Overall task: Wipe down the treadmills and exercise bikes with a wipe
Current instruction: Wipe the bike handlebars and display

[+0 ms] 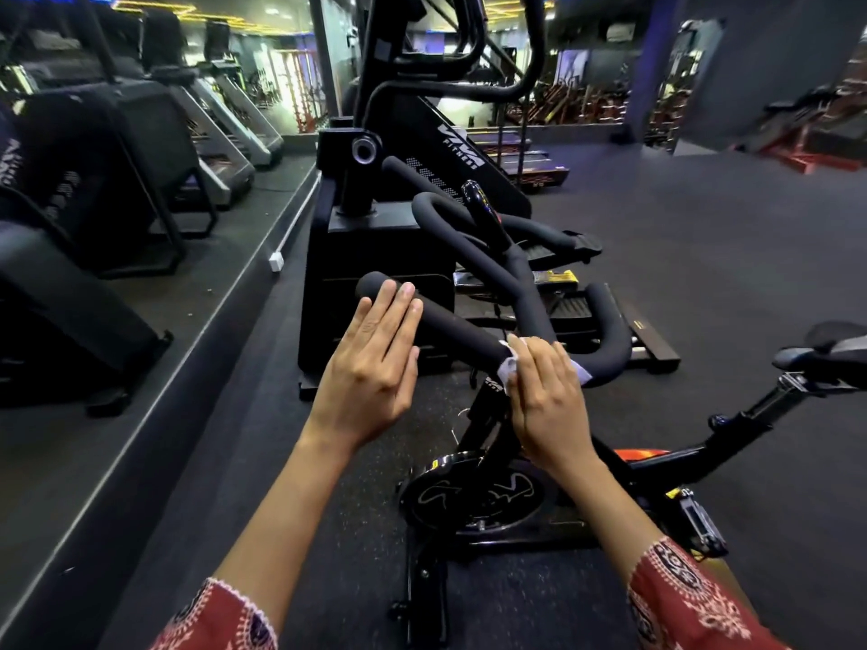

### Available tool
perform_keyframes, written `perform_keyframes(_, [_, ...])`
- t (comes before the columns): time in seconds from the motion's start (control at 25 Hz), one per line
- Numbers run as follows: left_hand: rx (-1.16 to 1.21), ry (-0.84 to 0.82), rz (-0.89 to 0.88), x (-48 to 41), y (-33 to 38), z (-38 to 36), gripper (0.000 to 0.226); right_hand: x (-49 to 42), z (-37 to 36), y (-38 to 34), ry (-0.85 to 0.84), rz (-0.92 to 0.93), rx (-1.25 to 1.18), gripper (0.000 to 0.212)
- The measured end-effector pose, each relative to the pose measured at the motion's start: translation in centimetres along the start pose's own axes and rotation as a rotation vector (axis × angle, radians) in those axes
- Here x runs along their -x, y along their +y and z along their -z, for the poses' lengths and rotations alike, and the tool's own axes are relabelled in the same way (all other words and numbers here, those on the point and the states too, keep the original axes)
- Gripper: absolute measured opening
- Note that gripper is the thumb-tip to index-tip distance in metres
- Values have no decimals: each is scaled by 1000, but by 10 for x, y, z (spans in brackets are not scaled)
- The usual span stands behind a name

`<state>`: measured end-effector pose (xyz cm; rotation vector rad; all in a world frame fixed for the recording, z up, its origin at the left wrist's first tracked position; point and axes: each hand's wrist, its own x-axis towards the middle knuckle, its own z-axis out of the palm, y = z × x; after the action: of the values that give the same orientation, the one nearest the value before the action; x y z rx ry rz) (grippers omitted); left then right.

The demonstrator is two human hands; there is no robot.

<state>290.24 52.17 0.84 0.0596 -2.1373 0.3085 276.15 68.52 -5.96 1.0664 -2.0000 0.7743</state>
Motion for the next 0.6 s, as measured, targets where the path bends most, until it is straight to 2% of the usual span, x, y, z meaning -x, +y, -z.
perform_keyframes(0.12, [0,-5,10,-1,6,-2,43,-32,-12,-29,18,-52,-88,59])
perform_keyframes(0.24, [-6,-1,22,-1,10,-5,41,-55,-20,-54,-4,47,-205,55])
perform_keyframes(0.36, [-28,-4,36,-1,22,-11,41,-36,-11,-18,-57,149,-210,48])
perform_keyframes(0.48, [-63,12,67,-1,34,-18,40,9,3,31,-41,197,1,41])
perform_keyframes(0.52, [-82,12,73,-1,36,-19,40,16,8,44,-19,201,-11,40])
perform_keyframes(0.6, [-134,4,99,-7,48,-31,38,9,12,63,20,169,-194,40])
